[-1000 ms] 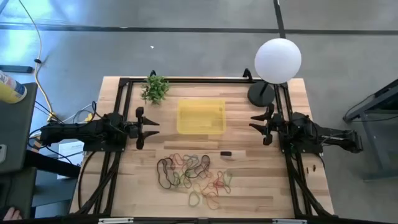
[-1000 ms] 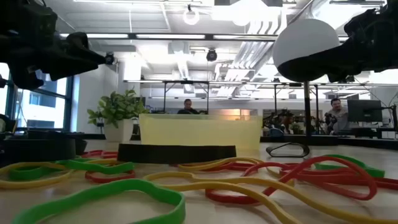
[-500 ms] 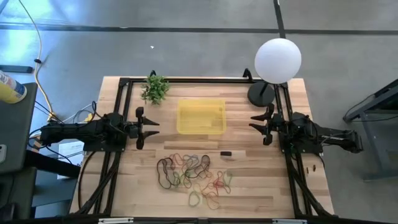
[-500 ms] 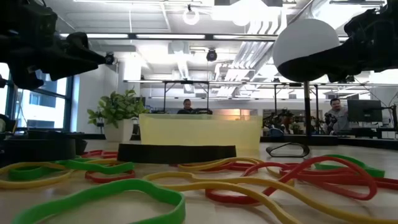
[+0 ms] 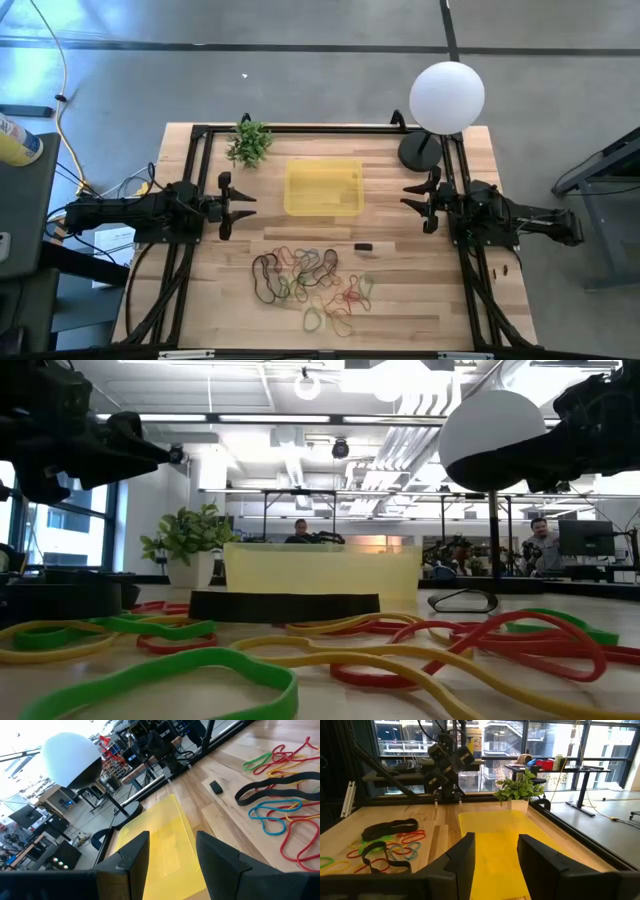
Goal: Pick and place rubber bands into bin
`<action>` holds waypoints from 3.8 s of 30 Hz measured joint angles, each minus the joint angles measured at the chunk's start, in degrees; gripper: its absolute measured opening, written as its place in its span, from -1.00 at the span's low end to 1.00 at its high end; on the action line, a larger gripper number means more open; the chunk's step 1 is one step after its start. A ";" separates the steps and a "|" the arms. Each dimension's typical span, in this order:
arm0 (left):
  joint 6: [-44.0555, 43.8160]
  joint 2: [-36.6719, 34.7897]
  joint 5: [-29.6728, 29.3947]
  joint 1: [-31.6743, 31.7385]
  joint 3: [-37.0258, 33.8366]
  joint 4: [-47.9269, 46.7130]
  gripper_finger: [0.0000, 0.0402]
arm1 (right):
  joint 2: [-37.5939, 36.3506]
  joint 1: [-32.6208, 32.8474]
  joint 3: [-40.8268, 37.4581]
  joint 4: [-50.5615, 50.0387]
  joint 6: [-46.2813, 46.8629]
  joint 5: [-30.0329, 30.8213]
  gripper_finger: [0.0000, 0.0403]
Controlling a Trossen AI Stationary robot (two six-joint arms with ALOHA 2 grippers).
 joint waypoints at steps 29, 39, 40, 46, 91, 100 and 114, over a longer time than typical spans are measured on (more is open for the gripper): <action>-11.95 -0.02 7.82 0.00 0.01 1.20 -0.25 | -0.02 0.02 -0.09 9.93 13.00 -0.97 -0.32; -16.94 -0.02 5.52 0.00 0.01 1.48 -0.25 | 0.00 0.02 -0.09 14.29 14.41 7.29 -0.32; -15.98 -0.02 3.59 0.00 0.01 1.87 -0.25 | -0.02 0.00 -0.09 14.25 16.32 7.63 -0.32; -20.94 0.02 2.86 0.01 0.02 0.57 -0.25 | 5.24 2.15 -0.07 10.92 23.60 -10.05 -0.32; -11.05 62.91 -8.88 -34.92 41.02 -8.42 -0.25 | 75.80 26.66 51.01 -27.40 10.97 16.06 -0.32; -21.26 63.76 -29.61 -45.45 41.43 -14.49 -0.25 | 75.80 34.62 50.99 -28.91 16.82 23.65 -0.32; -25.63 63.76 -31.49 -48.35 41.43 -16.75 -0.25 | 75.80 39.45 50.94 -29.24 21.47 28.73 -0.32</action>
